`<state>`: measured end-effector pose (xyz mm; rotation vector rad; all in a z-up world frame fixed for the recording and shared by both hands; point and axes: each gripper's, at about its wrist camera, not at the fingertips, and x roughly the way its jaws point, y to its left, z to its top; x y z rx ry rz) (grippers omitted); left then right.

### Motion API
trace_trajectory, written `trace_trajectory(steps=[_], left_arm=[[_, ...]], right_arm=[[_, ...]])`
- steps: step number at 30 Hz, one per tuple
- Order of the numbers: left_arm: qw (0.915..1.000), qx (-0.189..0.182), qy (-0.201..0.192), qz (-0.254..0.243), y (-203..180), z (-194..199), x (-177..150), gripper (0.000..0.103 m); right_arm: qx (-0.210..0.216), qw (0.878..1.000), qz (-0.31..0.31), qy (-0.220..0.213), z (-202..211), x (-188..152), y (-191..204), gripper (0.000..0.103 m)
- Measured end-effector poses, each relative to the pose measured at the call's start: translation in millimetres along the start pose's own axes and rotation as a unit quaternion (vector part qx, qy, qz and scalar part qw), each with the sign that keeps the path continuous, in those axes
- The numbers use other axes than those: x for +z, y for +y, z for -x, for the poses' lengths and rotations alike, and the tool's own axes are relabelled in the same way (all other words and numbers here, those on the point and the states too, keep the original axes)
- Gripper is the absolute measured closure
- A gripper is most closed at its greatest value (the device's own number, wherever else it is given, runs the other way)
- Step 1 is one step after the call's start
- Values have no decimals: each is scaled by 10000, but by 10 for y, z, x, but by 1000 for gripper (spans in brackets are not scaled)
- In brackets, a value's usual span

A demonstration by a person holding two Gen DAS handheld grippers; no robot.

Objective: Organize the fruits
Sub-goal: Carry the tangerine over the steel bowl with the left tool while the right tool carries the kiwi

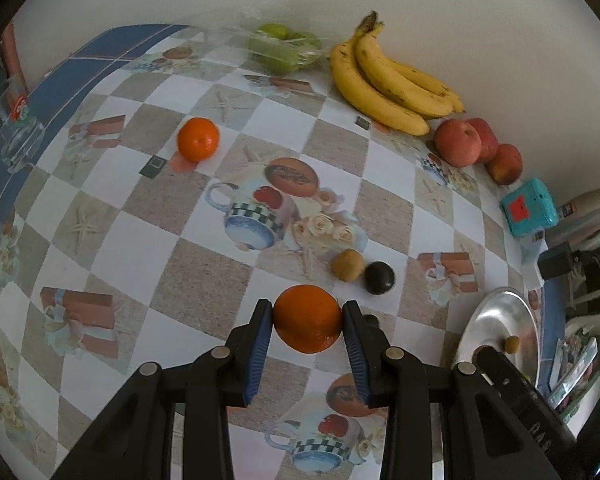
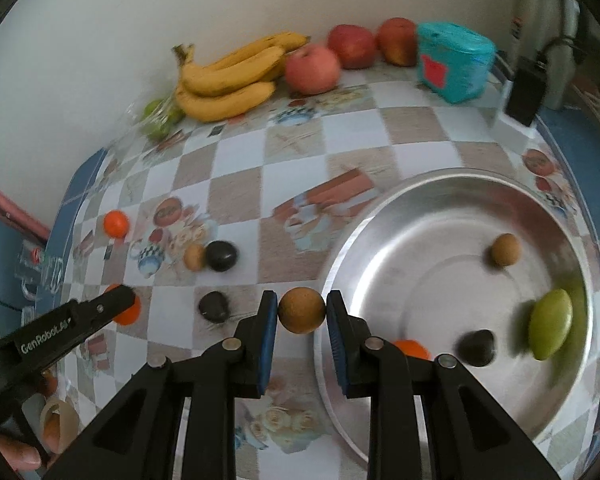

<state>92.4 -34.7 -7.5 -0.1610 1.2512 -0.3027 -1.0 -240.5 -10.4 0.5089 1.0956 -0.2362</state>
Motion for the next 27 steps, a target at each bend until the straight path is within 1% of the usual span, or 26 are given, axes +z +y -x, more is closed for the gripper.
trace_trajectory(steps=[4,7,10,15,18,22,27], left_arm=[[9997,-116,27,-210,-155,4,-53,65],[9987,-226,42,-457,-319,13,-113,65],[9963,-462,77,-727,-516,24,-199,65],[9896,-585,72,-1309,-876,19,-365,65],[9843,-746,117,-1597,-1052,2,-456,65],[9778,-822,-10,-1926,-1241,-46,-533,65],[9735,-994,-25,-2058,-1337,-157,-573,65]], right_arm=[[-138,9994,-317,-62,77,27,-253,77],[-227,9979,-598,-97,136,35,-466,77],[-315,9959,-845,-122,182,22,-658,77],[-399,9926,-1141,-149,236,14,-903,77],[-443,9909,-1258,-175,265,12,-1003,77],[-494,9896,-1326,-237,308,9,-1060,77],[-482,9897,-1336,-182,254,9,-1069,77]])
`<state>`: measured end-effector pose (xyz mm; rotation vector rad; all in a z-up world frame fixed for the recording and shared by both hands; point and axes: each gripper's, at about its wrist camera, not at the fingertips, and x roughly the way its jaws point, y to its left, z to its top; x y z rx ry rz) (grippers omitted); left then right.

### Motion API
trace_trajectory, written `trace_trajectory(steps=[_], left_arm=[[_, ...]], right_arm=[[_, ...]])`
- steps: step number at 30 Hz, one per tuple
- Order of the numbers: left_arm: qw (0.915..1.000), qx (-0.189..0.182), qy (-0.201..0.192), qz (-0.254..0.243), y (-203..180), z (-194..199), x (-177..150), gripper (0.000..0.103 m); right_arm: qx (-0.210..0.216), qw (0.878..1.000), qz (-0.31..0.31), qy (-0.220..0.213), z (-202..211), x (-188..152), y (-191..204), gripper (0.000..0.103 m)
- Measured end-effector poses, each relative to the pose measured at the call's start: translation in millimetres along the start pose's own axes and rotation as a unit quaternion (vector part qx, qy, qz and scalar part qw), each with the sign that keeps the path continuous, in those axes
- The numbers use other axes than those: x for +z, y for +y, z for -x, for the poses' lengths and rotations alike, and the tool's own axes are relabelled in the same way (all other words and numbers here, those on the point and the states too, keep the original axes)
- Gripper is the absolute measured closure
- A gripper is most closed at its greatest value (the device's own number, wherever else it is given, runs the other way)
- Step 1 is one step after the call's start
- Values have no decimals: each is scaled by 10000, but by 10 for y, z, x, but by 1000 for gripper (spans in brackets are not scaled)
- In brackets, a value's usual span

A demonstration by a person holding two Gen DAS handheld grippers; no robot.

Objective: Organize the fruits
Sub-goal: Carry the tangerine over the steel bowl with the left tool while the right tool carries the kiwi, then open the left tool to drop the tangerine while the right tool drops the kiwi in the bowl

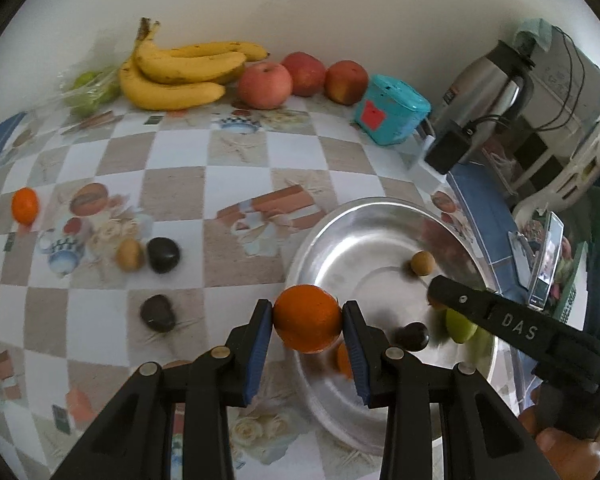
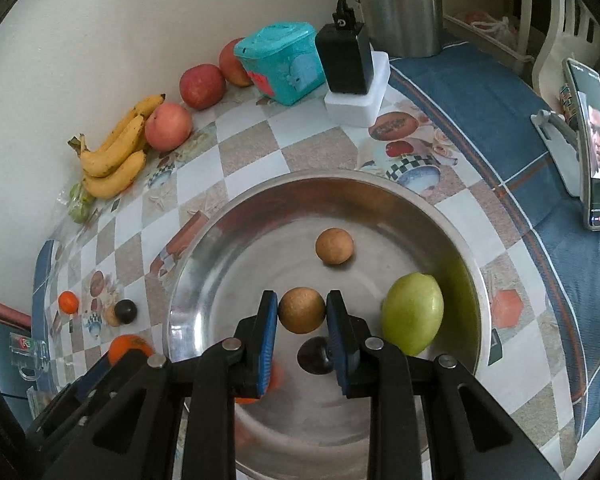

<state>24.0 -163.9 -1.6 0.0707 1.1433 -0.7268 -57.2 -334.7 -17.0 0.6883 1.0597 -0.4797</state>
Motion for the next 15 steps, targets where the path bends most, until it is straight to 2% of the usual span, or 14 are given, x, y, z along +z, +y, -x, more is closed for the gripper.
trace_trajectory(steps=[15], left_arm=[[9996,-33,54,-268,-115,-126,-25,63]], right_arm=[[-45,9997,63,242,-164,-5,28,76]])
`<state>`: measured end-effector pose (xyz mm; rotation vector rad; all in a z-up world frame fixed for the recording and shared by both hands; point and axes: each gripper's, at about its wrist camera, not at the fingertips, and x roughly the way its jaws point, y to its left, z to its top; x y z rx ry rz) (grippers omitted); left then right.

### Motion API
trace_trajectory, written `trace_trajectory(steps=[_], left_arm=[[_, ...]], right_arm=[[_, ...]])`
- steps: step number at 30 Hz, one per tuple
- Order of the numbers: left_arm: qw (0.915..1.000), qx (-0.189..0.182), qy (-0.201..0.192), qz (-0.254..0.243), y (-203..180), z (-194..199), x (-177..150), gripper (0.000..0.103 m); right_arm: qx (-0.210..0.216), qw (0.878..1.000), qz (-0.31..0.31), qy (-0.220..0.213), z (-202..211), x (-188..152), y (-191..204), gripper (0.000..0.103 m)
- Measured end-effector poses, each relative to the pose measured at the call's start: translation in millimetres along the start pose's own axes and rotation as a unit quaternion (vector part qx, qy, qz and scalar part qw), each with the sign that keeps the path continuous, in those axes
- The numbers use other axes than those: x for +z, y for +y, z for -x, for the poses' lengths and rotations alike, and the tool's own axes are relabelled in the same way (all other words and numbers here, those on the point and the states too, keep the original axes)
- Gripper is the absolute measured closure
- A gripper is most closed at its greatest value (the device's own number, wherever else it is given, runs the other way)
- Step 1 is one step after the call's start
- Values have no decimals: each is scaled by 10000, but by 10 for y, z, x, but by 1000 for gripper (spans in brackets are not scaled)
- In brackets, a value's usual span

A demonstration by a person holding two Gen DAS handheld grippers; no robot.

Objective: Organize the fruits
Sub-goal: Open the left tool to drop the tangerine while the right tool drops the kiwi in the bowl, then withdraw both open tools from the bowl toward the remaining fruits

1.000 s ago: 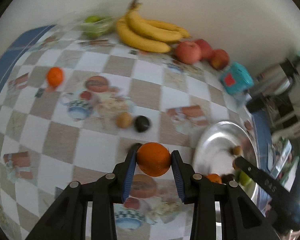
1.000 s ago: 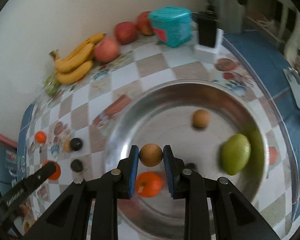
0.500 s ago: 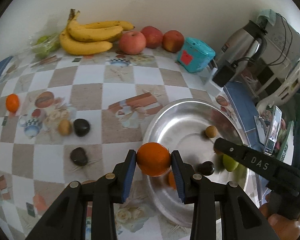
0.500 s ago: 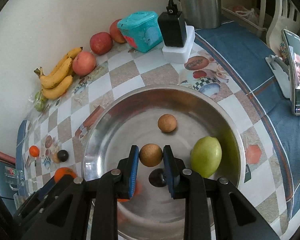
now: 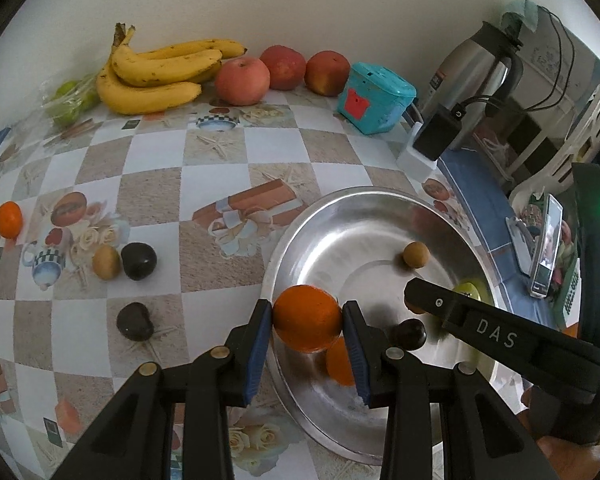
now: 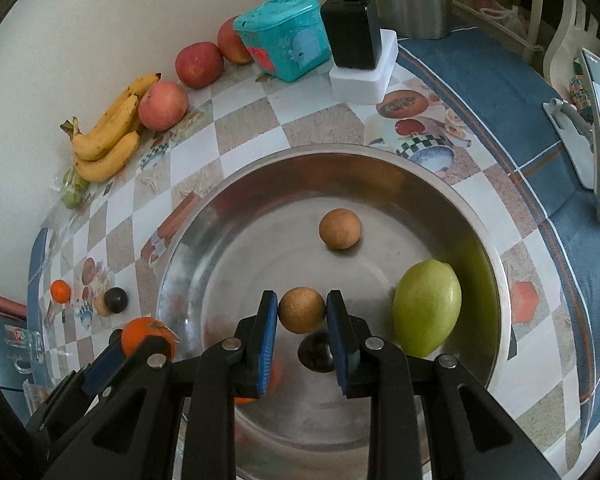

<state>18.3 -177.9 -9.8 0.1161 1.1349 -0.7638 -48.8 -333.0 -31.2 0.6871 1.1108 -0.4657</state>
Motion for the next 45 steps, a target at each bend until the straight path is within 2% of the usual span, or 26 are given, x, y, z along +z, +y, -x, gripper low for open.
trace_trajectory(steps=[6,13,23,32,45], left_arm=[[10000,-58,-25,-22,-18,23,3,57],[10000,-39,-70,42,4,69,23,57],[9986,226,13,484,242,76,47,57],[9913,756,15,1078,591,154,55,57],[9782,1107,99,1754,1026,296,15,57]], right_arm=[[-16,10000,92,17,-7,6,27,76],[-5,9999,127,-25,33,6,33,76],[-26,9998,184,-4,16,1,52,76],[-70,9994,328,28,4,-32,114,77],[-27,9976,684,-84,103,-108,305,77]])
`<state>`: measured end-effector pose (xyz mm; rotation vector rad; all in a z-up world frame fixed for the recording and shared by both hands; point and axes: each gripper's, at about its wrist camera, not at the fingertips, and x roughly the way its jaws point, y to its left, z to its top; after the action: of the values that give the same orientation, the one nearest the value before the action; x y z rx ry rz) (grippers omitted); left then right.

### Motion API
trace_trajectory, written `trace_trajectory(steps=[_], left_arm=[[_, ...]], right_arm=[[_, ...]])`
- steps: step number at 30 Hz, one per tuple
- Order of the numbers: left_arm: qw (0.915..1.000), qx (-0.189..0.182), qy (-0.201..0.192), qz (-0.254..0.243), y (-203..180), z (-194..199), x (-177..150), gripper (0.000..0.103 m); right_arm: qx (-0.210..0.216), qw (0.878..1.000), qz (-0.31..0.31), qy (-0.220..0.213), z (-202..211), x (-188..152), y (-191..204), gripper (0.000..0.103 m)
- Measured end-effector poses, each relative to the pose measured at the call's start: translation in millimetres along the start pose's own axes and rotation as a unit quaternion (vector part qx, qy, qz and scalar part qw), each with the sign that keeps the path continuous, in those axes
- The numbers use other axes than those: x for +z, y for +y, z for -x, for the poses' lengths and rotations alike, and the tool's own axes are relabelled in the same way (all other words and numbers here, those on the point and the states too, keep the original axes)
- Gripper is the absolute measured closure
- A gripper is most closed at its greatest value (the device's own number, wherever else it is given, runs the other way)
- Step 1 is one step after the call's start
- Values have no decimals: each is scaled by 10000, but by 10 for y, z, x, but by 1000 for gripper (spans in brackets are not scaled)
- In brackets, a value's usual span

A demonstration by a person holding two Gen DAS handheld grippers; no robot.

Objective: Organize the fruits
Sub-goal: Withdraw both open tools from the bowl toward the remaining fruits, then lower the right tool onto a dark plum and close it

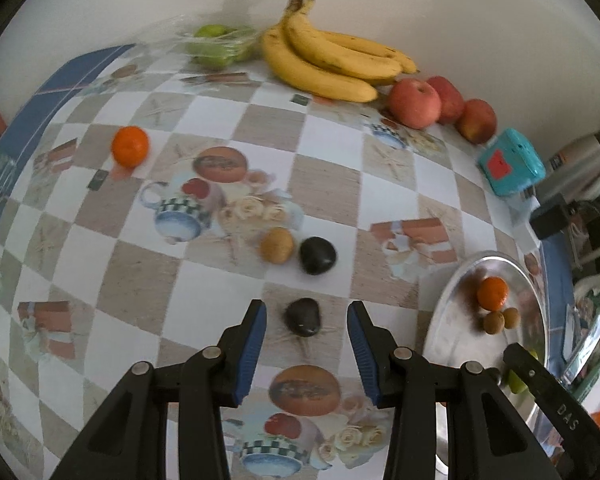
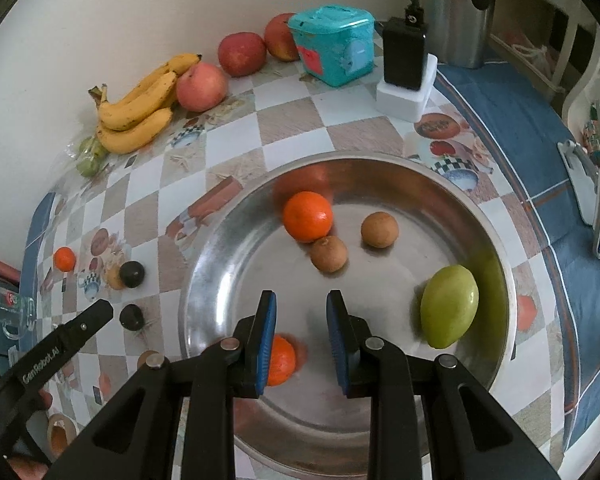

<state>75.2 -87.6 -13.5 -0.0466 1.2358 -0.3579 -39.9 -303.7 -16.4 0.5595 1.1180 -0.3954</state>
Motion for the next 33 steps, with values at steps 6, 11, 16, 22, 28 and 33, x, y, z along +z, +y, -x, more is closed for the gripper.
trace_trajectory(steps=[6,11,16,22,28,33], left_arm=[[9998,68,-12,187,128,39,22,57],[9997,129,2,223,155,35,28,49],[9996,169,23,205,156,25,23,45],[9988,390,62,282,189,-13,7,0],[9974,571,230,377,241,-108,-34,0],[9969,634,198,420,258,-109,-34,0]], right_arm=[[26,10000,11,31,1,-19,26,77],[3,10000,-6,46,-1,-22,25,77],[-7,10000,0,76,-20,-26,38,77],[-186,9998,-20,84,-64,-30,45,33],[-339,9994,-73,11,-67,-30,-7,20],[-338,9993,-144,-17,-65,-28,-43,20]])
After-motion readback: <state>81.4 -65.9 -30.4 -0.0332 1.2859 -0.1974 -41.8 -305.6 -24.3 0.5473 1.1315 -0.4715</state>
